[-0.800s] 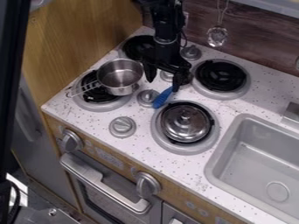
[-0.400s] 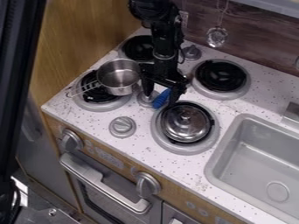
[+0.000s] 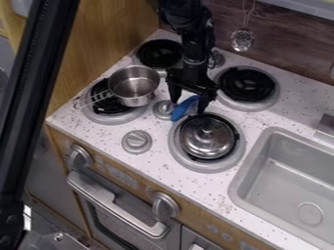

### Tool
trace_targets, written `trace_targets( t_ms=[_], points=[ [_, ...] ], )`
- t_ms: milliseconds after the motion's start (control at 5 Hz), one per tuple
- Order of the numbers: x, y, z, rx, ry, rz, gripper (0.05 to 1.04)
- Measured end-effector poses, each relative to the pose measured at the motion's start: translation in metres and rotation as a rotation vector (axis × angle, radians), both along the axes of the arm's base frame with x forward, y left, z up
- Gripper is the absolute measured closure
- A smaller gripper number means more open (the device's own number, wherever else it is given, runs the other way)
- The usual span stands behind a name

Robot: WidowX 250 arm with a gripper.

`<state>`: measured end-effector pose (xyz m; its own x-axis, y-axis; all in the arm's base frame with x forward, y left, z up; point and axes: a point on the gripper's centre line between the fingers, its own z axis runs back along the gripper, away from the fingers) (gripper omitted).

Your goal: Move the blue spatula to the right top burner

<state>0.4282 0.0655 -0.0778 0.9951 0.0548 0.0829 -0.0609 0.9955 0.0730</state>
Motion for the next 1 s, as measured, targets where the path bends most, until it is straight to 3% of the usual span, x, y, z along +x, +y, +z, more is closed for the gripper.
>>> trace_targets(
  t_ms=[200, 600, 800, 1000],
  points=[
    [0.008, 0.001, -0.001, 0.004, -0.011, 0.002, 0.133],
    [0.005, 0.0, -0.015, -0.005, 0.023, 0.016, 0.658],
    [0.0, 0.0, -0.012, 0.008, 0.013, -0.003, 0.727],
    [-0.005, -0.007, 0.0, 0.003, -0.064, -0.043, 0.785]
  ],
)
